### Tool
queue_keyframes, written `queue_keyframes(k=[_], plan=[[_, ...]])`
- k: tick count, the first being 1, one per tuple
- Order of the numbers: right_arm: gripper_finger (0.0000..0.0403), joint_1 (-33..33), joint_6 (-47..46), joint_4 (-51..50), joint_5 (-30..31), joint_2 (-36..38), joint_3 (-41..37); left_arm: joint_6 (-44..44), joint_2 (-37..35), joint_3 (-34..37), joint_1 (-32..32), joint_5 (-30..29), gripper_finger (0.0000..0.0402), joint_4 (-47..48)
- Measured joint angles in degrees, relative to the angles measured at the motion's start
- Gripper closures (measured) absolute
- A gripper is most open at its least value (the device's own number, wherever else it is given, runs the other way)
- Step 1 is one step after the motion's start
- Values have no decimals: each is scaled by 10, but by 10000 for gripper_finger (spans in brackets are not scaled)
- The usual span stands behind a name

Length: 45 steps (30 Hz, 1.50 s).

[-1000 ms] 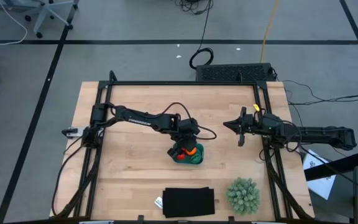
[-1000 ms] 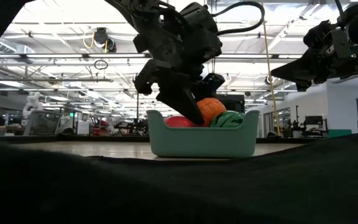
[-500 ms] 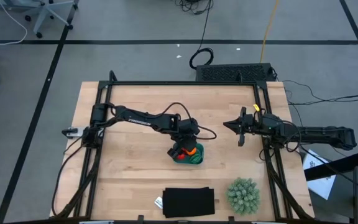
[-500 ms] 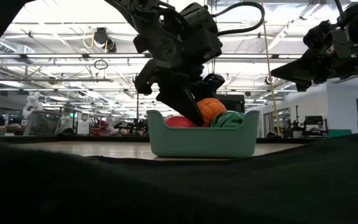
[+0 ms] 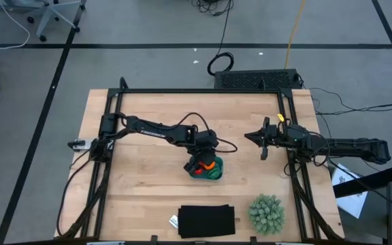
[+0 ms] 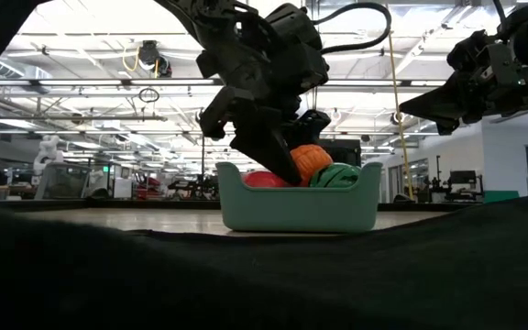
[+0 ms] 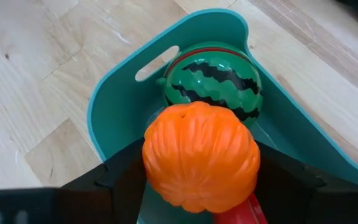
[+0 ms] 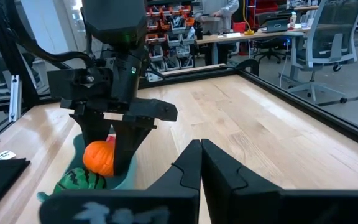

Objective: Pick and placing Produce into tupperware
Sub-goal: Put the orange pumpkin into the blue container, then adjust the blue container

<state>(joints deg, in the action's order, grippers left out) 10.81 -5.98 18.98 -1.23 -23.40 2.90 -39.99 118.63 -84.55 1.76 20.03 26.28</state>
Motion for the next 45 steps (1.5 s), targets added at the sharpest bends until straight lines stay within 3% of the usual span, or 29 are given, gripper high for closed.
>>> queue_keyframes(k=[10, 25, 39, 45], plan=[[403, 0, 0, 0, 0, 0, 0, 1, 3, 2, 0, -11, 95, 14], [403, 0, 0, 0, 0, 0, 0, -12, -3, 1, -13, -67, 94, 10], [403, 0, -4, 2, 0, -3, 0, 7, -94, 1, -19, -135, 94, 48], [403, 0, -3, 1, 0, -4, 0, 40, -137, 0, -17, -160, 136, 97]])
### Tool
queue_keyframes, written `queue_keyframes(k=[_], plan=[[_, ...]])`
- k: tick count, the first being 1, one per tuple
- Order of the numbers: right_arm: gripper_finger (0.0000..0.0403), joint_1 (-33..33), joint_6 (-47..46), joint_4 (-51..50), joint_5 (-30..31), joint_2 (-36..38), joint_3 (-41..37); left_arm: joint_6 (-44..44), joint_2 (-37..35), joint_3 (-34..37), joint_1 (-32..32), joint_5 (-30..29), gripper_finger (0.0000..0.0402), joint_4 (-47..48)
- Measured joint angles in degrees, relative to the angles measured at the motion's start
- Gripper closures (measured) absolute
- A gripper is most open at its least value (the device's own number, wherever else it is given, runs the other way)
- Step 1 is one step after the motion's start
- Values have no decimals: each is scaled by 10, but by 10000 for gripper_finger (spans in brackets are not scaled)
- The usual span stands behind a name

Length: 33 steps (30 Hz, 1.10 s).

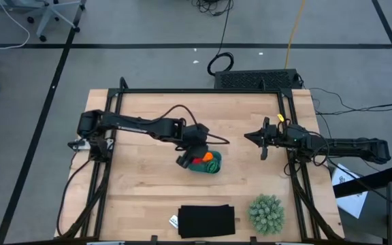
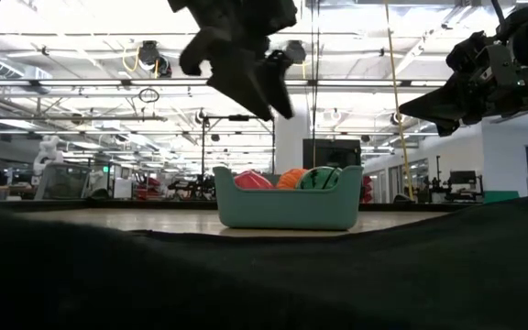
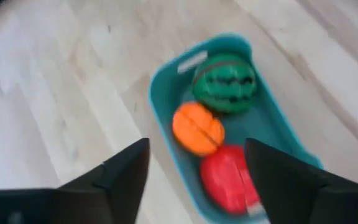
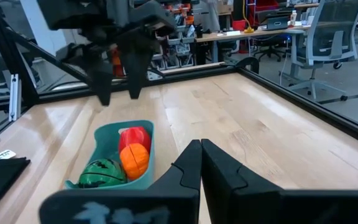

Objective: Pick and placing Produce into tupperware
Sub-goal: Adjust the blue container

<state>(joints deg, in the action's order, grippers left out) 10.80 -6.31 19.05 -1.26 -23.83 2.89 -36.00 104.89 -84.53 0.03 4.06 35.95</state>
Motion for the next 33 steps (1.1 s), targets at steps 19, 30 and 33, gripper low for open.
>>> queue_keyframes(k=[19, 30, 33], plan=[[403, 0, -1, -1, -2, -2, 0, 92, -20, 108, 34, 36, 399, 15], [403, 0, -11, -10, -5, -6, 0, 156, -50, 208, 35, -39, 401, -107], [403, 0, -10, -7, -5, -11, 0, 156, -67, 210, 34, -41, 401, -118]])
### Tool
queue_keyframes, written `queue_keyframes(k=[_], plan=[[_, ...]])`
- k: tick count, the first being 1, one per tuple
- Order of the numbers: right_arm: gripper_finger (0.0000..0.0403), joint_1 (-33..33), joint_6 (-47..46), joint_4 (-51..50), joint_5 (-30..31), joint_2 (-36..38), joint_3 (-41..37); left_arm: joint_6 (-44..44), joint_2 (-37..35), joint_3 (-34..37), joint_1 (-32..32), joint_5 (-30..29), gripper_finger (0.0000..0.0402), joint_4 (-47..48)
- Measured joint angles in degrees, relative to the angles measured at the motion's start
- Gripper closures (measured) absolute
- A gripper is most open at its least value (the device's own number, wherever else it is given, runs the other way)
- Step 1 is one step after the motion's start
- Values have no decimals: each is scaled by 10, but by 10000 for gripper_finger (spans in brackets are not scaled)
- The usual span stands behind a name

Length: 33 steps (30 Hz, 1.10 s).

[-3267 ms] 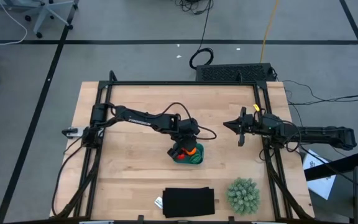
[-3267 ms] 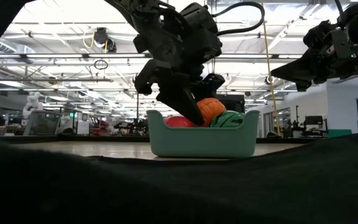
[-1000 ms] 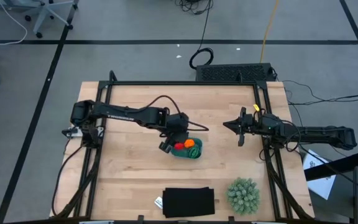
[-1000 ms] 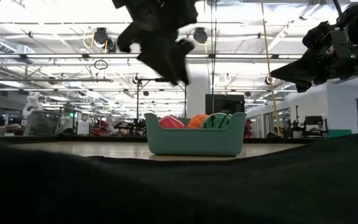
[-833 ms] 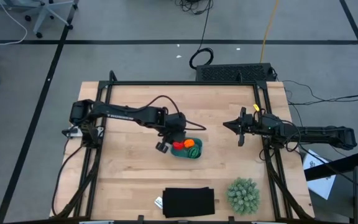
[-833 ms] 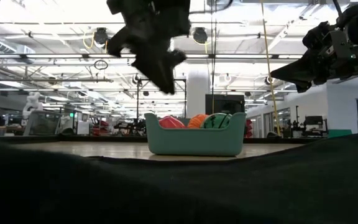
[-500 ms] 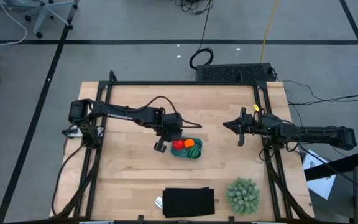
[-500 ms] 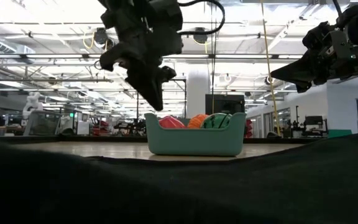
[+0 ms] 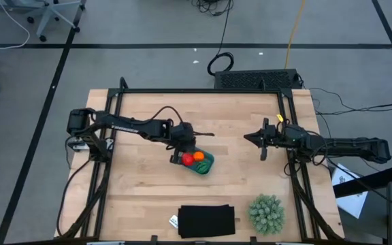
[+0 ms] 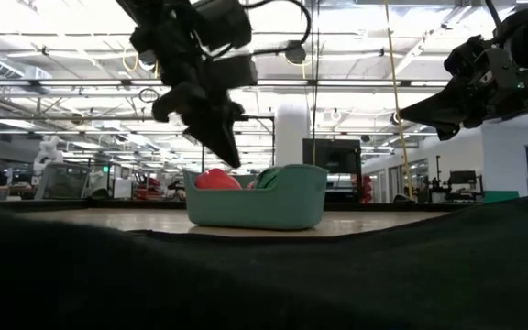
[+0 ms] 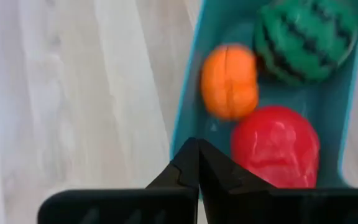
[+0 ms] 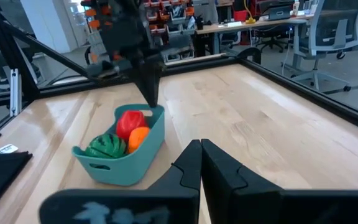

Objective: Pick and placing Produce into tupperware
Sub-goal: Adjust the blue container

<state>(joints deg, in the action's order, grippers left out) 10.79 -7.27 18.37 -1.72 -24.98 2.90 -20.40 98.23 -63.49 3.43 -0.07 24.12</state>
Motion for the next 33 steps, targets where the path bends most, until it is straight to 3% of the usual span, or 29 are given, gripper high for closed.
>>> queue_keyframes(k=[7, 14, 21, 33], plan=[[403, 0, 2, 20, 0, -11, 0, 1, -27, -5, -24, -4, 401, -2], [403, 0, 2, 26, 0, -22, 0, 36, -28, -5, -22, -169, 382, 43], [403, 0, 2, 27, 0, -23, 0, 97, -28, 22, 12, -148, 389, 58], [403, 0, 4, 28, 0, -23, 0, 130, -28, 50, -19, -107, 397, 44]])
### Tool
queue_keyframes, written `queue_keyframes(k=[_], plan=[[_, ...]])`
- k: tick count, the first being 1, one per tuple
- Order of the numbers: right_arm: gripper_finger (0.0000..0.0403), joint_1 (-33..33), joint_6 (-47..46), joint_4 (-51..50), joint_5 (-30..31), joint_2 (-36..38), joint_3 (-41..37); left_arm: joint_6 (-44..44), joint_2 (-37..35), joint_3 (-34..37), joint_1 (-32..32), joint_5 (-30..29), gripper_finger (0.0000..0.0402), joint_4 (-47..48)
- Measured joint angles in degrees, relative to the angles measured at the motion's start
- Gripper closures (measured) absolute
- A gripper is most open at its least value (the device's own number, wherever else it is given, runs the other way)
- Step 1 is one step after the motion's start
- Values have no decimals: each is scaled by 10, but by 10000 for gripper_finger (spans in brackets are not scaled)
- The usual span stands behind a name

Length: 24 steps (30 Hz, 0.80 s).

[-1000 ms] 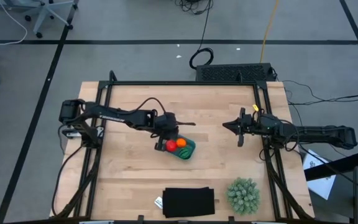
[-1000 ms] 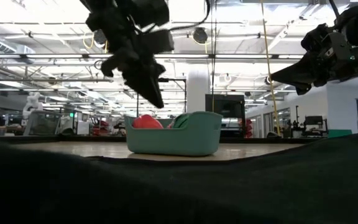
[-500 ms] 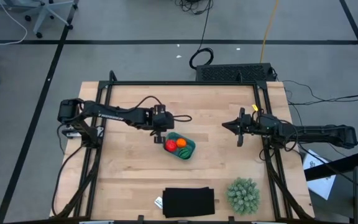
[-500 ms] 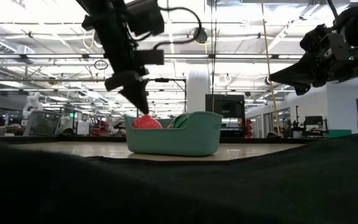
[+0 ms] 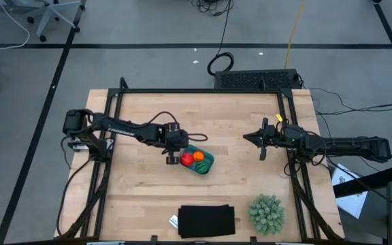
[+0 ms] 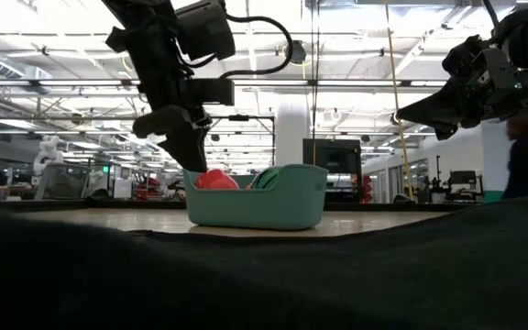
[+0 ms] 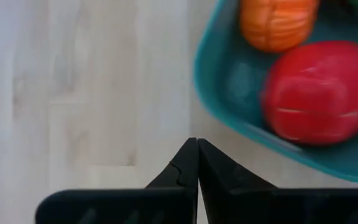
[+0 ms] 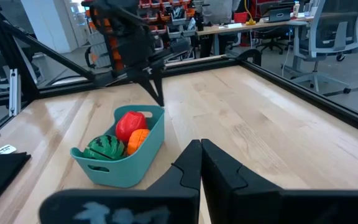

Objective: Pick and placing Produce into tupperware
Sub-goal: Adjust the blue container

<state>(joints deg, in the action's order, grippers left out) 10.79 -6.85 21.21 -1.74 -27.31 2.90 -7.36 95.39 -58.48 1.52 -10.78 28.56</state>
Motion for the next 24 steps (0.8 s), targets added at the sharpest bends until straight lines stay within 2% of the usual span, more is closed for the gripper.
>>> queue_keyframes(k=[24], plan=[[403, 0, 0, 4, 0, 0, 0, 30, 0, 0, -98, 51, 400, -47]])
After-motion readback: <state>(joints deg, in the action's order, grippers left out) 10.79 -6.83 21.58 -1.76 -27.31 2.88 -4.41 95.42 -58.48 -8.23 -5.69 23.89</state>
